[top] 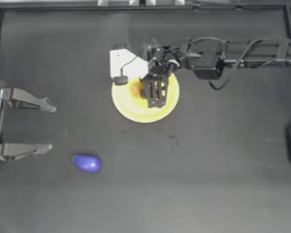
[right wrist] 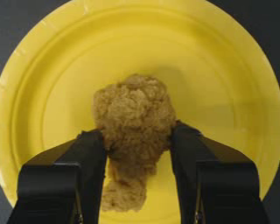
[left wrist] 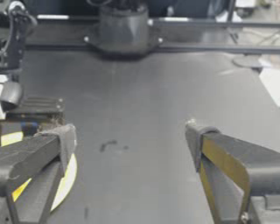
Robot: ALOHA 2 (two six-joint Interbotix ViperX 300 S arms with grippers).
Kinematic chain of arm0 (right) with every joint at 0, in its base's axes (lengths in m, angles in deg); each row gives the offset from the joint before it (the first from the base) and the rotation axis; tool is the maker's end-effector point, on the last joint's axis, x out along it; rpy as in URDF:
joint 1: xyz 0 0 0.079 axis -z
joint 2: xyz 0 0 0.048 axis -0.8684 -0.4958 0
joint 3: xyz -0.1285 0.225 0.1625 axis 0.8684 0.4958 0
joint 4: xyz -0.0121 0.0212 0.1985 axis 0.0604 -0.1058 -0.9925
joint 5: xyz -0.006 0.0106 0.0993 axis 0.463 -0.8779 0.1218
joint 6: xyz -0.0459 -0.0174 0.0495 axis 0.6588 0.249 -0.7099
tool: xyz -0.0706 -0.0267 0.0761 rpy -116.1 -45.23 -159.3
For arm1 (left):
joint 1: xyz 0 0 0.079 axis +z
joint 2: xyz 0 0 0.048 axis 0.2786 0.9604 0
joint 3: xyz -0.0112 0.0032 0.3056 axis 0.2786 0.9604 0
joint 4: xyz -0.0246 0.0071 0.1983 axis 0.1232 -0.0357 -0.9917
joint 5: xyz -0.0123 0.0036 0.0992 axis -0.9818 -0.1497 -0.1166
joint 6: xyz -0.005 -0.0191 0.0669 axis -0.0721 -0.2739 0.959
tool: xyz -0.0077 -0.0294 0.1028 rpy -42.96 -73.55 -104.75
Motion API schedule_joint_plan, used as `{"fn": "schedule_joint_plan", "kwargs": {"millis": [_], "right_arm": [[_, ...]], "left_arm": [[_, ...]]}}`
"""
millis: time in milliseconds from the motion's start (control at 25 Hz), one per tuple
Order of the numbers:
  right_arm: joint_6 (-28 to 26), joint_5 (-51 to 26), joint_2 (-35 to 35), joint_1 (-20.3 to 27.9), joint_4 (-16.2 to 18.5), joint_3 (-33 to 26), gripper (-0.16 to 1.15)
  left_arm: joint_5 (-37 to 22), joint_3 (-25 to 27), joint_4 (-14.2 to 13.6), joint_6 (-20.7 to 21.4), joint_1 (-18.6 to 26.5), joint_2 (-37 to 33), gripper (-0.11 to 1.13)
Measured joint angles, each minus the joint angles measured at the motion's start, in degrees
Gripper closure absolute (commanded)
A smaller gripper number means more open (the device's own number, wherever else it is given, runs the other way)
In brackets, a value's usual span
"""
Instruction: Put brown chicken wing on plate
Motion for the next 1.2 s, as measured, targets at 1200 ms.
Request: {"fn": "schedule_joint_plan", "kwargs": {"millis": [1200], "right_arm": [[0.1,-5.0,4.9,0.3,-4.2,-1.2,-0.03]], "left_arm": [[0.0,0.3,0.0,0.0,0.6,0.0,-0.01]]}}
